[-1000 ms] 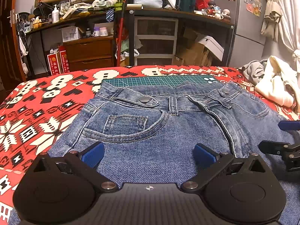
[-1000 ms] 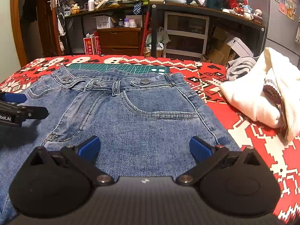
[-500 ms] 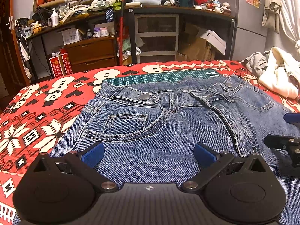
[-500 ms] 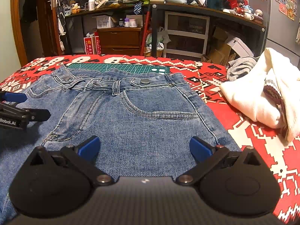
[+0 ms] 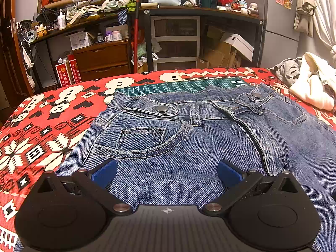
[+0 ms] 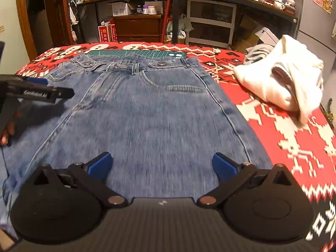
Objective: Fold clothes
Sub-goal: 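Open both grippers and lay the waistband flat on the mat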
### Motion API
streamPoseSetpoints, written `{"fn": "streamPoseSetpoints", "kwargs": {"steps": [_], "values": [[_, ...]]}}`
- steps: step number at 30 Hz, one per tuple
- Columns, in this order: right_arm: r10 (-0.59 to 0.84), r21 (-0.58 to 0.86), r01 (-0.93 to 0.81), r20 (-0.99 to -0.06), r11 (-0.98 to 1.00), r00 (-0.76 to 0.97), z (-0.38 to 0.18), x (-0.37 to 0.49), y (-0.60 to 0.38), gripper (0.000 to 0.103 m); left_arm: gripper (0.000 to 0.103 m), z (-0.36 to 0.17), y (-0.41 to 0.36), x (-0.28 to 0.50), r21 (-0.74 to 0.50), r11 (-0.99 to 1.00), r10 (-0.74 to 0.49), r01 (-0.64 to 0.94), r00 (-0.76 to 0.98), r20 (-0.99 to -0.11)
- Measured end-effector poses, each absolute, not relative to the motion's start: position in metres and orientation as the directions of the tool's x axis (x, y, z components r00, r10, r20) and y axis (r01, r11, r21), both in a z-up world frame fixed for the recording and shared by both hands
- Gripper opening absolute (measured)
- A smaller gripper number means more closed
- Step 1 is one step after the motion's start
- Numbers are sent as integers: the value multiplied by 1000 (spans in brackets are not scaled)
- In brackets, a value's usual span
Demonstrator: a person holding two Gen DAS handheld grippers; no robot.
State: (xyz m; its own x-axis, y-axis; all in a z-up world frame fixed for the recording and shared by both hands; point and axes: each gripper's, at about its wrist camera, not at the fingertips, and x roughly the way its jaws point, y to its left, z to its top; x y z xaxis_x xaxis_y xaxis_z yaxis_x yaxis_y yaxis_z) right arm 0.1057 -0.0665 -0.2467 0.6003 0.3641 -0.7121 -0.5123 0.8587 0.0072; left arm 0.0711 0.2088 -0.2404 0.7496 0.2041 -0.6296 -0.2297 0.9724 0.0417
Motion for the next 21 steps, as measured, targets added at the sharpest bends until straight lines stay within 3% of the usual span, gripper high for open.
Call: {"fn": "streamPoseSetpoints", "kwargs": {"steps": [8,14,21], "values": [[315,43,-462,-786,886,532,-231,104,-73,103,103,-241,208,70,41,972,204,-230,750,-629],[358,33,-479,-708,877,608,-201,127,-57,103,103,-240,207,71,42,972,204,-229,750,-629],[364,1,-503,-692,864,623,-230,165,-13,103,103,-241,208,70,42,972,204,-230,750,-630]]}}
